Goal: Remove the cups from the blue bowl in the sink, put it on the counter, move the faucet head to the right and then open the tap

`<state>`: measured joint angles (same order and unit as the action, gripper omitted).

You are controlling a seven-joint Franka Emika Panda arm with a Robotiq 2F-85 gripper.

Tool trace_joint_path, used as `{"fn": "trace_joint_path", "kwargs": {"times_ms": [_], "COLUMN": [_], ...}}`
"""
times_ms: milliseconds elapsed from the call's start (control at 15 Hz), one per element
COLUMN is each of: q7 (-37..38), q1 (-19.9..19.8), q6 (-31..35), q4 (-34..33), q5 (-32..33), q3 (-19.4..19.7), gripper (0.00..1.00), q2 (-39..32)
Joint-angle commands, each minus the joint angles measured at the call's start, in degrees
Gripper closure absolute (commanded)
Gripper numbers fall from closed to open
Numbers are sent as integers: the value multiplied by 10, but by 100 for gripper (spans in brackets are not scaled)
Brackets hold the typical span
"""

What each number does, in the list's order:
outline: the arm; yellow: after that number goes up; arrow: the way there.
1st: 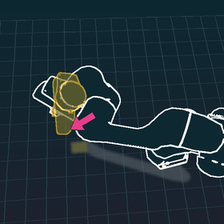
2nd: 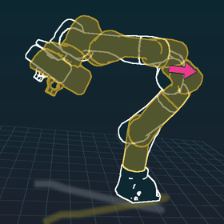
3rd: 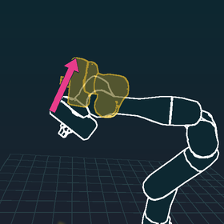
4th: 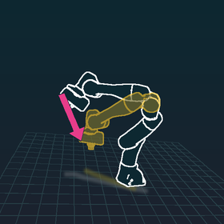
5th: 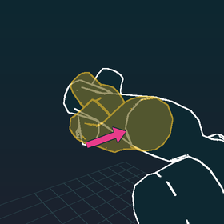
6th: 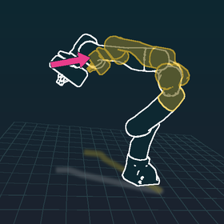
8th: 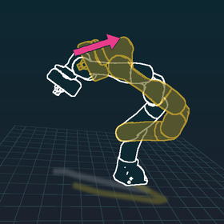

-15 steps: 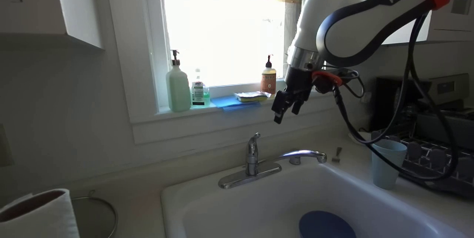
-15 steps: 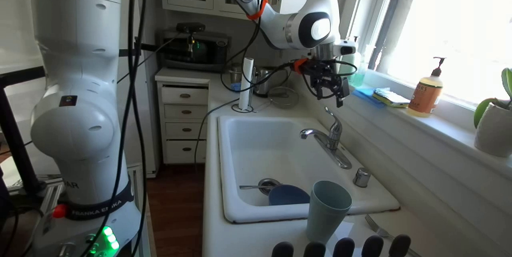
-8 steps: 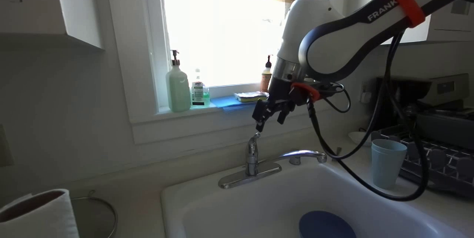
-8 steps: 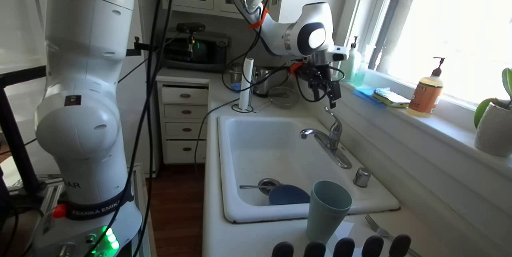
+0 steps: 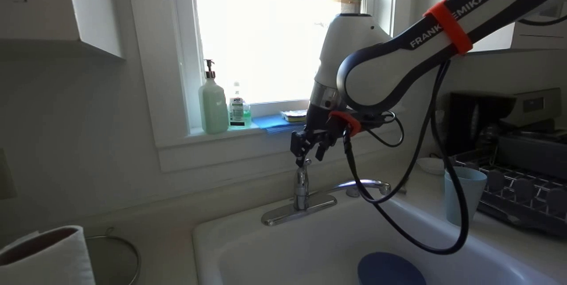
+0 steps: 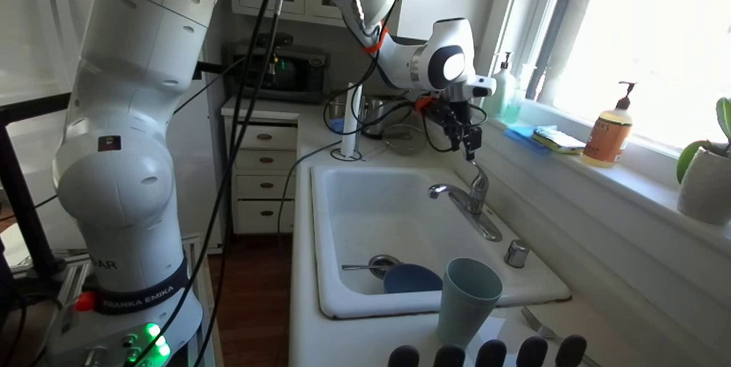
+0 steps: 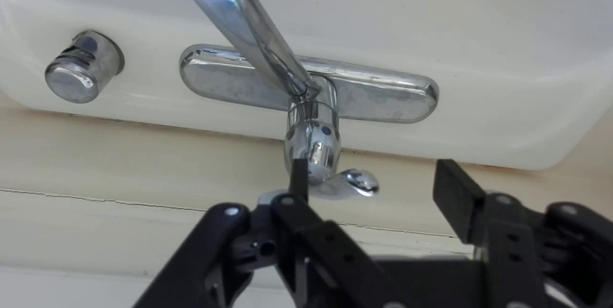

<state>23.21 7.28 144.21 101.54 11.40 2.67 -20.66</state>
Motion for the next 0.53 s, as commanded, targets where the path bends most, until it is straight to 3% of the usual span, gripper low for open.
{"fn": "trace_joint_path", "kwargs": {"times_ms": [0,200,467], "q7": [22,21,17], "q1": [17,21,23], "q6": [-10,-9,-16], "q4": [-30,-35,-39], "q5": [15,15,17], "q3": [16,20,26], "gripper": [29,57,86], "q2": [-24,-33,-37]}}
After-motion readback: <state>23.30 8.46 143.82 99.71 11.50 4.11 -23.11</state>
